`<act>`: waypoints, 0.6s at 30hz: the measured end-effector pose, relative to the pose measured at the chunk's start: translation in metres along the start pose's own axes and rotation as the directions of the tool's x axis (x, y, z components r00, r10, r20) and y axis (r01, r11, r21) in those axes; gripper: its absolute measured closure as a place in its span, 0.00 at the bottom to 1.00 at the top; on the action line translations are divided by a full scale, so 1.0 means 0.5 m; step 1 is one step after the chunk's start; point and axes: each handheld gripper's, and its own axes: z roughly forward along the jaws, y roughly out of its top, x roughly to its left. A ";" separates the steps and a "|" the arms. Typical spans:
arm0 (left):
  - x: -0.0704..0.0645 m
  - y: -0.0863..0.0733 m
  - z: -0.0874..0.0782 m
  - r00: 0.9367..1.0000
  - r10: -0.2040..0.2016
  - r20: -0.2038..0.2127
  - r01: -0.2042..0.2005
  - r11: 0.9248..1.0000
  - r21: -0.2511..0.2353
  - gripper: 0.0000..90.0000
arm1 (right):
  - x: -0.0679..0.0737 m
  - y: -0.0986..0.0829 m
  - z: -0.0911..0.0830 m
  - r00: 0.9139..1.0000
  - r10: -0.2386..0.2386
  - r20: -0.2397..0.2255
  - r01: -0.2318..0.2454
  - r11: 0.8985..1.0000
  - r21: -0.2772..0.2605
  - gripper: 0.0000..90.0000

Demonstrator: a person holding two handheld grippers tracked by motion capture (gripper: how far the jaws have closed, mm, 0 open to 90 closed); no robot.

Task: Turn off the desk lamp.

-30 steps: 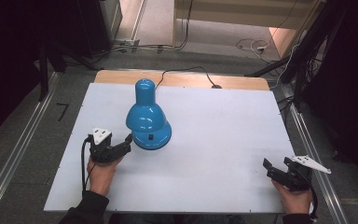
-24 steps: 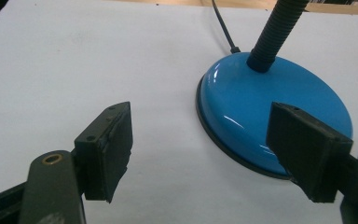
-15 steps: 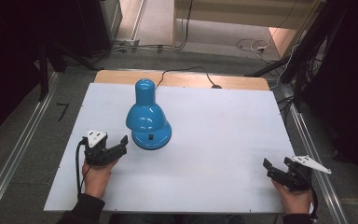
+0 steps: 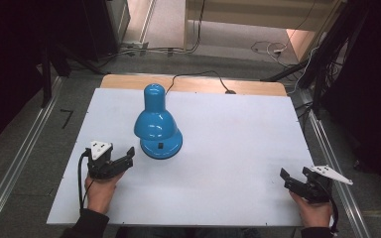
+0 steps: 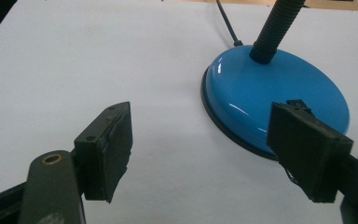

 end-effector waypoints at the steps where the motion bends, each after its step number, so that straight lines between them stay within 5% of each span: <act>1: 0.000 0.000 -0.002 1.000 0.001 -0.002 -0.001 1.000 0.000 0.26 | 0.000 0.000 0.000 1.000 0.000 0.000 0.000 1.000 0.000 0.16; 18: 0.012 -0.008 -0.025 1.000 -0.002 -0.001 0.002 1.000 0.002 0.26 | 0.001 0.000 0.000 1.000 -0.003 0.000 0.003 1.000 0.003 0.16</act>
